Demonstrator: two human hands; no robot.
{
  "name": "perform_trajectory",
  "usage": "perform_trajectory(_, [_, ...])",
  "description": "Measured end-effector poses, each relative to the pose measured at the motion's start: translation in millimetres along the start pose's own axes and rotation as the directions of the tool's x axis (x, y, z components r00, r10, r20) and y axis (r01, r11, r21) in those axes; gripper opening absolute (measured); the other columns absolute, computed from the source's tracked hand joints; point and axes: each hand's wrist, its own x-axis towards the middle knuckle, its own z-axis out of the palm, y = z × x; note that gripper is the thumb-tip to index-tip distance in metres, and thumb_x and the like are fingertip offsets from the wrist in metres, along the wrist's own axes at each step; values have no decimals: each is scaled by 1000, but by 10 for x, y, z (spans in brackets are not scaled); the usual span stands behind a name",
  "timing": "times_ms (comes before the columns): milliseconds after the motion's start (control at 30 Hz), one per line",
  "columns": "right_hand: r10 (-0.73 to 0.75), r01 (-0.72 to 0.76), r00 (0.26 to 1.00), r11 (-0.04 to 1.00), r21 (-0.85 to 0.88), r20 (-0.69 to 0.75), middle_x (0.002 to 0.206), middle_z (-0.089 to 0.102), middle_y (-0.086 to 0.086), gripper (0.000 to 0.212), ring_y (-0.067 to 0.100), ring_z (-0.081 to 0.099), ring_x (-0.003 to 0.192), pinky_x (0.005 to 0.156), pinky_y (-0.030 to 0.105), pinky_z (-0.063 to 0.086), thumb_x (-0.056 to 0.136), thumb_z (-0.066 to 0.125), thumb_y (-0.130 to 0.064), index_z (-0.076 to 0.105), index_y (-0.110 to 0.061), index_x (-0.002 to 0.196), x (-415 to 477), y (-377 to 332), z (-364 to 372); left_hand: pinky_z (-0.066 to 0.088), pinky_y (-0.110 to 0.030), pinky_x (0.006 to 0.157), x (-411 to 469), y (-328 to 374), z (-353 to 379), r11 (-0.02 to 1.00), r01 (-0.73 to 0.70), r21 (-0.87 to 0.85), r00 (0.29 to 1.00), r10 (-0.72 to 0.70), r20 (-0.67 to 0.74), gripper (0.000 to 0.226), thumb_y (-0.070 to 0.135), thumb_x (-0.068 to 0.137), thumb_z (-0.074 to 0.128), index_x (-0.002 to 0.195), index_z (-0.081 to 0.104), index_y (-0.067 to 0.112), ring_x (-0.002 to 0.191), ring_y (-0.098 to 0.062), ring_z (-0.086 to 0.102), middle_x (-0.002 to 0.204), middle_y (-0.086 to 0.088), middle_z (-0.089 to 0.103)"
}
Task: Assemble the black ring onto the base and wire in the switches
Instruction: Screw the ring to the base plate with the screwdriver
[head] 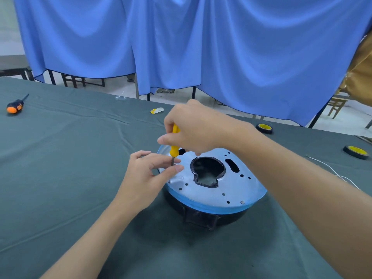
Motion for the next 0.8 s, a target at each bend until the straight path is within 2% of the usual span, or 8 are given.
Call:
perform_trajectory(100, [6, -6, 1000, 999, -50, 8, 66, 67, 9, 45, 25, 61, 83, 72, 39, 52, 92, 53, -48, 61, -7, 79, 30, -12, 21, 23, -24, 108, 16, 17, -13, 1000, 19, 5, 999, -19, 27, 15, 34, 88, 67, 75, 72, 31, 91, 11, 60, 82, 35, 69])
perform_trajectory(233, [-81, 83, 996, 995, -55, 31, 74, 55, -15, 18, 10, 56, 78, 69, 30, 47, 86, 65, -41, 56, -26, 84, -16, -15, -86, 17, -26, 113, 43, 15, -52, 999, 44, 16, 987, -46, 151, 25, 27, 98, 50, 86, 69, 37, 105, 8, 59, 96, 37, 68])
perform_trajectory(367, [-42, 42, 999, 999, 31, 3, 52, 57, -8, 18, -21, 52, 58, 70, 33, 54, 89, 65, -30, 61, -16, 78, -46, 6, -69, 19, -28, 112, 15, 23, -26, 1000, 21, 23, 990, -24, 141, 25, 23, 100, 53, 89, 73, 32, 109, 6, 58, 101, 35, 68])
perform_trajectory(467, [9, -10, 1000, 999, 49, 18, 51, 59, 0, 29, -2, 60, 47, 69, 34, 53, 95, 54, -36, 58, -14, 78, -34, 9, 3, 26, -20, 103, -7, 36, 0, 1000, 14, 8, 1000, -14, -7, 14, 34, 85, 65, 78, 74, 25, 93, 12, 60, 87, 33, 70])
perform_trajectory(533, [-9, 9, 1000, 1000, 12, 10, 64, 57, -7, 29, 14, 64, 64, 68, 34, 48, 95, 51, -42, 57, -16, 83, -16, 7, 31, 26, -20, 103, 10, 27, -8, 1000, -1, 26, 1000, 1, -19, 14, 33, 84, 66, 74, 72, 25, 88, 9, 61, 81, 31, 70])
perform_trajectory(633, [-85, 85, 995, 996, -7, 51, 83, 52, -15, 28, 4, 49, 78, 67, 30, 40, 87, 63, -43, 55, -26, 107, -24, 5, -8, 22, -25, 108, 27, -9, -34, 998, -19, 52, 998, 16, 57, 19, 23, 95, 62, 81, 75, 21, 96, 9, 60, 89, 34, 69])
perform_trajectory(733, [-118, 115, 989, 993, 38, 85, 64, 55, -17, 17, 8, 59, 71, 69, 40, 54, 82, 72, -25, 61, -22, 96, -31, 17, -67, 26, -29, 107, 29, -15, -82, 999, -26, 21, 992, 24, 126, 24, 29, 94, 53, 88, 75, 25, 103, 6, 60, 94, 32, 70])
perform_trajectory(800, [-114, 109, 987, 993, 55, 110, 55, 60, -16, 9, 13, 66, 65, 67, 41, 57, 81, 73, -21, 65, -21, 84, -19, 17, -94, 36, -28, 102, 41, -34, -113, 993, 11, -114, 996, 0, 91, 26, 27, 94, 50, 94, 76, 26, 107, -1, 63, 101, 22, 73])
